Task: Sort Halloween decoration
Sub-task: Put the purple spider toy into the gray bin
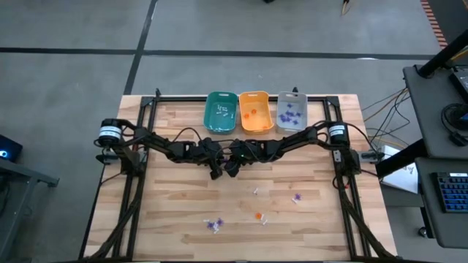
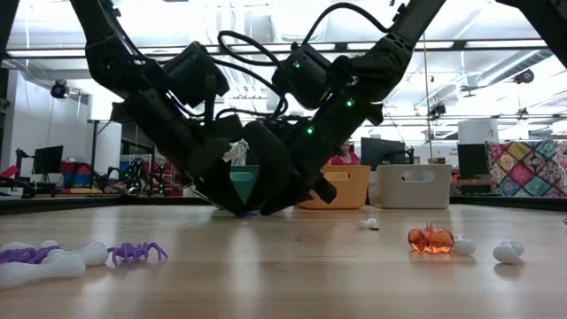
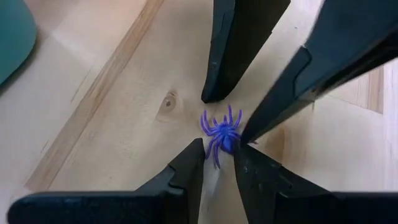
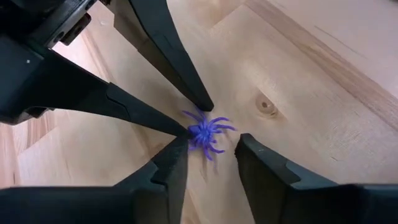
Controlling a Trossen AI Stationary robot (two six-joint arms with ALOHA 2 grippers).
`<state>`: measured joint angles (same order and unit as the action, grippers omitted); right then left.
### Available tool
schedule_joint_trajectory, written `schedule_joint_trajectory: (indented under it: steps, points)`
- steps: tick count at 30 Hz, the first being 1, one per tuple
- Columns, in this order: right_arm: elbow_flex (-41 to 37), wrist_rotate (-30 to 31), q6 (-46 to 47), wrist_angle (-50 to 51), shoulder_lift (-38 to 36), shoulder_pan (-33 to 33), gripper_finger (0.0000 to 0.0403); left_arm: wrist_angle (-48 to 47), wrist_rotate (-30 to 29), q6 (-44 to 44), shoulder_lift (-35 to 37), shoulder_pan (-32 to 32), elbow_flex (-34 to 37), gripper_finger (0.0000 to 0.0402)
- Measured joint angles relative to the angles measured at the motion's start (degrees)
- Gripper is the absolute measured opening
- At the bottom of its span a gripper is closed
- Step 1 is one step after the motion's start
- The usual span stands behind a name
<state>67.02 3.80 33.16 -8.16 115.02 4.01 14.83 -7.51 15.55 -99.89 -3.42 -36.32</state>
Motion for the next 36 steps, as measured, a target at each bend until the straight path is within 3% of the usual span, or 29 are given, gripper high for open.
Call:
schedule_joint_trajectory:
  steps: [11, 18, 29, 36]
  points:
    - [0.0, -0.9, -3.9, -0.1, 0.2, 0.0, 0.0014, 0.7, 0.1, -0.3, 1.1, 0.0, 0.1, 0.0075]
    - [0.0, -0.9, -4.8, 0.4, -0.4, 0.0, 0.0009, -1.1, 0.4, 0.6, 3.4, 0.4, 0.3, 0.0075]
    - [-0.1, -0.7, -7.6, 3.0, -3.7, -0.4, 0.0008, -6.4, 0.1, 0.6, 14.5, 1.7, 0.7, 0.0075]
    - [-0.1, 4.0, -10.0, 9.3, -6.9, -1.0, 0.0008, -6.9, 0.0, 0.7, 21.6, 3.7, 1.2, 0.0075]
